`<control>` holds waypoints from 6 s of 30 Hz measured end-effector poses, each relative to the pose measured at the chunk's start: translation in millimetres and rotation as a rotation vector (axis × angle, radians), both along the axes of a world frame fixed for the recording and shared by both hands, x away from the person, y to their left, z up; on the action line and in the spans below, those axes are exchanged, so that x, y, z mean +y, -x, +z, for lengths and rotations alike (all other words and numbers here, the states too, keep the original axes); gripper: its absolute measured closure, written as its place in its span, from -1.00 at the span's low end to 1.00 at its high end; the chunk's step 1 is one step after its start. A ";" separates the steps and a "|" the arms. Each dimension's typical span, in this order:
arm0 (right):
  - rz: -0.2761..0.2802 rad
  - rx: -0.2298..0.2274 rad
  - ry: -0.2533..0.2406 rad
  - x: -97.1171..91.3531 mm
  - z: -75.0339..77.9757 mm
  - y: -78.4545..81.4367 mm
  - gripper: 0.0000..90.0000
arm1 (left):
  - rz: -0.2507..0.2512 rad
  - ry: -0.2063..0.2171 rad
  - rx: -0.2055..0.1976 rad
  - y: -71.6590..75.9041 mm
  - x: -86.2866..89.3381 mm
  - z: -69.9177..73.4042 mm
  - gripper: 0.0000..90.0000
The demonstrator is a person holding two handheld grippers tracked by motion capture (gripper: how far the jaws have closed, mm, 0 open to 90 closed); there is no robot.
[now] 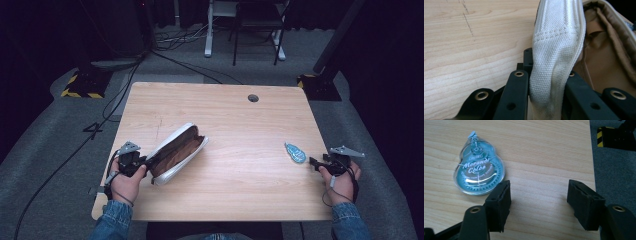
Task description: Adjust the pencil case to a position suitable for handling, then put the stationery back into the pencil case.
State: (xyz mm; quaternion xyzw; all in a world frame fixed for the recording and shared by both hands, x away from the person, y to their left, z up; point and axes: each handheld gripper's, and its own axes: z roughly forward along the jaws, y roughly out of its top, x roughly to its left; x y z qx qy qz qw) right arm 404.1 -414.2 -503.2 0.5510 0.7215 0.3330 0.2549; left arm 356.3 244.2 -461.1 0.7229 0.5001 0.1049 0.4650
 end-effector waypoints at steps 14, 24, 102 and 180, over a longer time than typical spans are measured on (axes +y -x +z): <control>-0.006 0.000 0.000 0.8 -0.1 0.3 -0.20 | -0.067 0.042 -0.018 4.5 -14.0 14.1 0.85; -0.007 -0.001 0.001 1.0 -0.1 0.4 -0.20 | -0.155 0.054 -0.027 8.1 -36.5 23.2 0.85; 0.014 0.000 0.001 2.1 0.0 1.3 -0.20 | -0.553 0.084 0.104 29.8 -150.2 -0.3 0.79; 0.075 -0.003 -0.006 6.9 16.4 -0.4 -0.34 | -0.086 -0.253 -0.046 -23.8 12.3 -18.4 -0.49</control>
